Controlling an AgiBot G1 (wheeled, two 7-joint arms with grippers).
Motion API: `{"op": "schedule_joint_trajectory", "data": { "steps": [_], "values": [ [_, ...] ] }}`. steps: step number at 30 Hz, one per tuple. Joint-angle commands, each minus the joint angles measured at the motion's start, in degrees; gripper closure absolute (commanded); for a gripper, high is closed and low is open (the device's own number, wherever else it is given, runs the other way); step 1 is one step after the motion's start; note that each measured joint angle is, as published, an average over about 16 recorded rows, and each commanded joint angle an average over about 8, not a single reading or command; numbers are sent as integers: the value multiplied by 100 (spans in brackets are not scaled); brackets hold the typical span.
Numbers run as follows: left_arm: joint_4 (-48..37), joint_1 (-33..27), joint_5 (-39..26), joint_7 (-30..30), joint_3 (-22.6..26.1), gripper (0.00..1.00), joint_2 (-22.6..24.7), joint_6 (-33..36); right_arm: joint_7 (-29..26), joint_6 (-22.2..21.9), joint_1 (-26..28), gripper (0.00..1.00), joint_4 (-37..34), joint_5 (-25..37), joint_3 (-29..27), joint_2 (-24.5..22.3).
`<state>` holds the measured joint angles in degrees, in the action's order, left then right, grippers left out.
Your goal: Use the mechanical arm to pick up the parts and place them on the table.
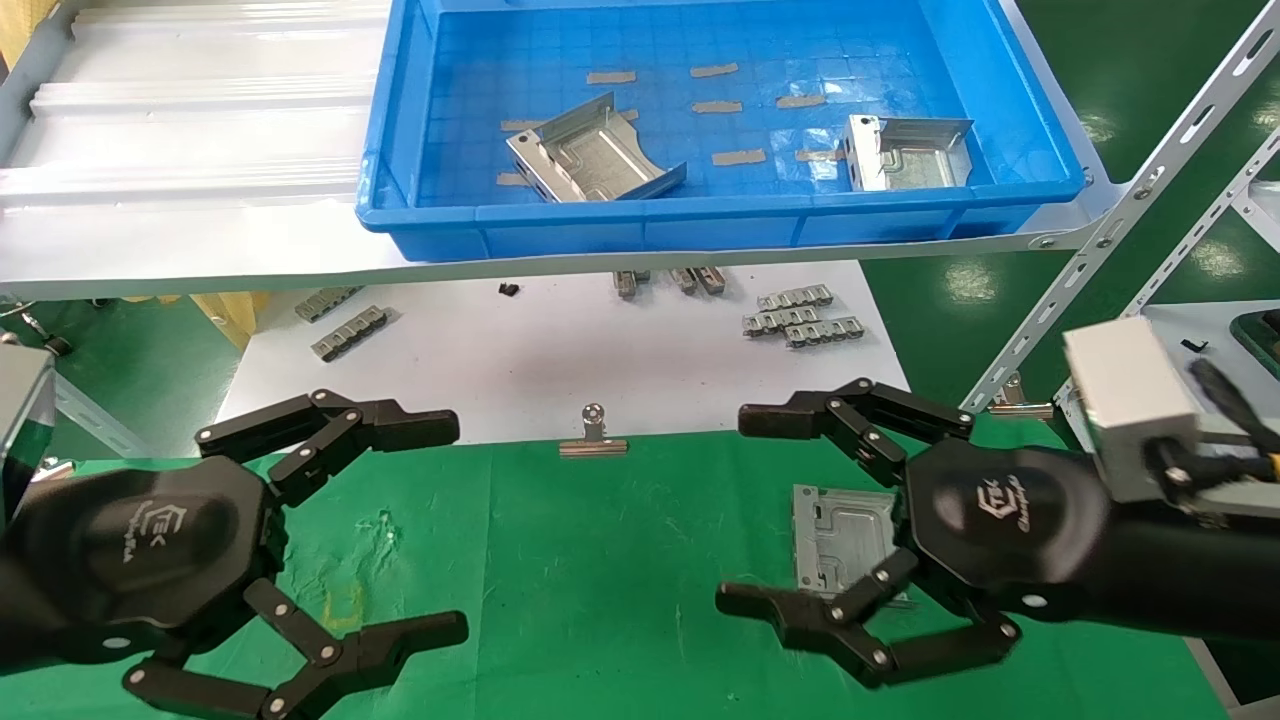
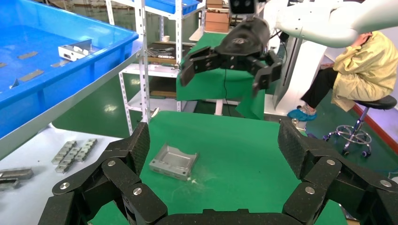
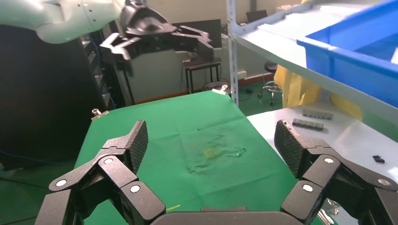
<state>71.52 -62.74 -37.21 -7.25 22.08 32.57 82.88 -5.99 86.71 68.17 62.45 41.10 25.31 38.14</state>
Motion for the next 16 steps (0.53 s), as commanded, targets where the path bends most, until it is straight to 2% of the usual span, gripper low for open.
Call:
{"op": "schedule_joint_trajectory", "data": {
  "steps": [1,10,16],
  "values": [
    [0,0,0,0,0,0,0,0,-94,-20,-130,0,219,15,-182,-61],
    [-1,0,1,0,0,0,0,-1,-467,-93,-649,0,1095,72,-914,-306],
    [-2,1,2,0,-1,0,-1,-1,-539,-104,-780,0,1314,84,-1099,-369]
  ]
}}
